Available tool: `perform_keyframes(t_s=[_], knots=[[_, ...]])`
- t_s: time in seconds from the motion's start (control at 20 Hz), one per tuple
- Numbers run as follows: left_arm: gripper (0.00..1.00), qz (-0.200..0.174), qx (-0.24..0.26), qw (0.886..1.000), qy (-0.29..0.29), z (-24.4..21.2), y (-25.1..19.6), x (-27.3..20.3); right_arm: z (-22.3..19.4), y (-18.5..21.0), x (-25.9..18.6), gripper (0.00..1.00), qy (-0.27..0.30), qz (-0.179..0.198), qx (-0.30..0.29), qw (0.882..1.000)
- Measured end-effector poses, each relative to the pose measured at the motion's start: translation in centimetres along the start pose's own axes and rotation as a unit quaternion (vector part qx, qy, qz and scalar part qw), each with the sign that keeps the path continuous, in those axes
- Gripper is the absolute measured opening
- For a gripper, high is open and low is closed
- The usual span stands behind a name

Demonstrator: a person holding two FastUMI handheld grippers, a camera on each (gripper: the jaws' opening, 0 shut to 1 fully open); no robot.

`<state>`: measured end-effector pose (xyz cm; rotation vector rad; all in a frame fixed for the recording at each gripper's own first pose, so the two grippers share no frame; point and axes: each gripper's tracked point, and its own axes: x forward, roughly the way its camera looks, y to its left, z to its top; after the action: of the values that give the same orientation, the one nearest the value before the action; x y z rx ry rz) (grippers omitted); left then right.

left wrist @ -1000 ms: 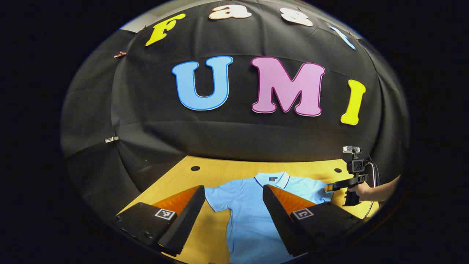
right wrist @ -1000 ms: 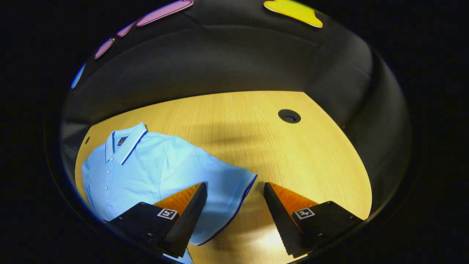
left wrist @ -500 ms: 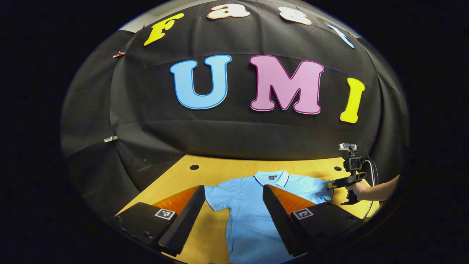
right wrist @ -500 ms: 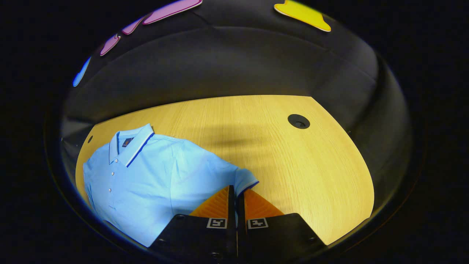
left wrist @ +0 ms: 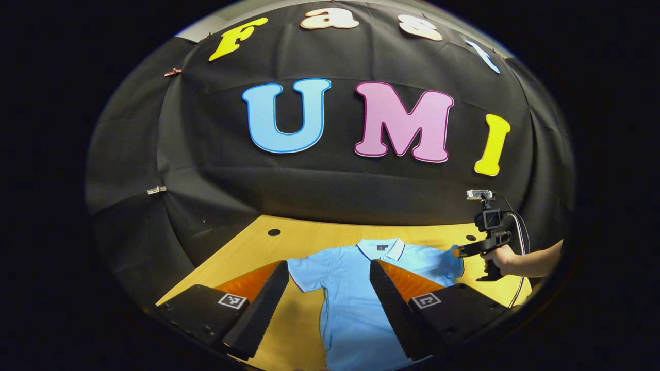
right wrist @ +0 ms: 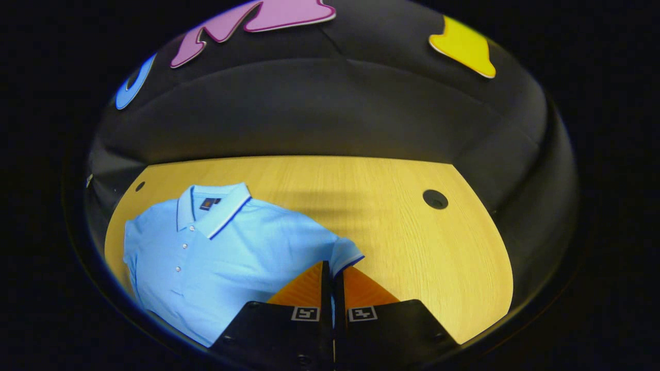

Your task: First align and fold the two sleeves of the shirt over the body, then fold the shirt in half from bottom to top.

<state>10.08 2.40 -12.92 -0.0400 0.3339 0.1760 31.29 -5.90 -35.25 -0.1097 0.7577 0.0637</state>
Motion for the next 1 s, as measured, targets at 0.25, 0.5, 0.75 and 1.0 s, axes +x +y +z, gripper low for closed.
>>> perform_keyframes(t_s=[0.25, 0.5, 0.75, 1.0], knots=[[1.00, 0.023, -0.011, 1.000, 0.001, -0.7, 3.6, -1.0, 2.4, 7.9, -1.1, 0.05, -0.013, 0.047, -0.051, 0.998], [1.00, 0.037, -0.016, 0.999, 0.004, -1.7, 5.9, -1.4, 1.4, 15.4, -1.4, 0.06, -0.003, 0.089, -0.091, 0.992], [1.00, 0.039, -0.029, 0.999, 0.009, -2.0, 7.5, 0.0, -1.4, 20.9, -2.2, 0.32, 0.017, 0.144, -0.113, 0.983], [1.00, 0.030, -0.018, 0.999, 0.004, -1.5, 8.4, 4.2, -1.4, 20.8, -4.5, 0.95, 0.003, 0.153, -0.114, 0.982]])
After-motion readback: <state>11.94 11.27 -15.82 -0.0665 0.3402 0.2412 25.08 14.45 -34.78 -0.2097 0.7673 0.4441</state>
